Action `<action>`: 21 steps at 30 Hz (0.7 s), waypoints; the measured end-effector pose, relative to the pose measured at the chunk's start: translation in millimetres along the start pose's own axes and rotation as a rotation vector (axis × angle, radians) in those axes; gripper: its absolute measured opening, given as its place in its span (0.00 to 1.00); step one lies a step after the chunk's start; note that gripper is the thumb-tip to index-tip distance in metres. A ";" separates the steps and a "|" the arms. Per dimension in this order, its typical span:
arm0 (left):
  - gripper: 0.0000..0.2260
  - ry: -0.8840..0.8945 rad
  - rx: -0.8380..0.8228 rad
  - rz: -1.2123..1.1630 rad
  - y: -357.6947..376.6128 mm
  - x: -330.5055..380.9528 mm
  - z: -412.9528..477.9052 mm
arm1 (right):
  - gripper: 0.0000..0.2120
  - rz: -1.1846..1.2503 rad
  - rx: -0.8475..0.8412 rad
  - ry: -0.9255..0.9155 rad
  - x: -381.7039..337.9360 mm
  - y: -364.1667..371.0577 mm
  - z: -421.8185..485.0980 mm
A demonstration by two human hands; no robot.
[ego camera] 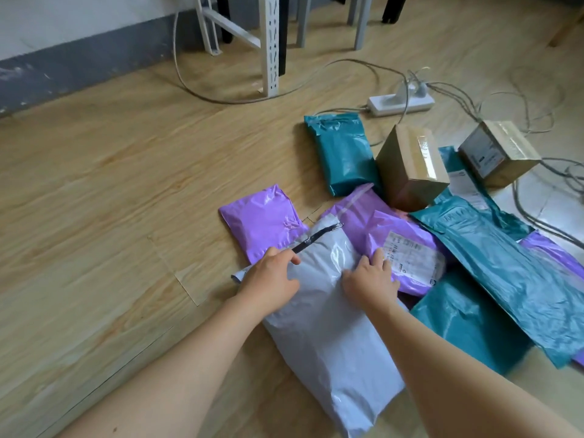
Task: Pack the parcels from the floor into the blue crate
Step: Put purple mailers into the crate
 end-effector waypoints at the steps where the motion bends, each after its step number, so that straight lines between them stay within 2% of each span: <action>1: 0.17 -0.003 -0.005 -0.009 1.9 -2.3 1.0 | 0.22 0.006 0.041 -0.011 -1.9 0.7 -0.9; 7: 0.15 -0.008 -0.002 -0.071 5.0 -11.9 5.1 | 0.29 0.076 0.168 -0.092 -20.8 -9.8 -4.6; 10: 0.13 -0.060 0.075 -0.266 -4.1 -14.0 6.1 | 0.24 0.128 0.272 -0.277 -48.4 -20.7 -15.8; 13: 0.13 -0.207 0.169 -0.547 -20.5 -20.6 4.4 | 0.15 0.249 0.326 -0.468 -81.0 -26.0 -33.4; 15: 0.19 -0.286 0.196 -0.739 -29.7 -26.6 4.8 | 0.10 0.315 0.319 -0.570 -98.1 -26.1 -46.3; 17: 0.27 -0.318 0.182 -0.871 -34.8 -38.8 5.6 | 0.10 0.350 0.287 -0.639 -112.3 -25.3 -59.4; 21: 0.18 -0.407 0.209 -1.104 -45.3 -59.3 -3.3 | 0.18 0.354 0.190 -0.737 -128.6 -19.8 -80.7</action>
Point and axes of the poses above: each hand's wrist, its own z-axis towards the middle knuckle, its own y-axis out of the palm, x = y × z, the point moved 3 cm from there along z, towards the middle knuckle, and after that the axes turned 6 degrees about z, right-handed, at the moved point
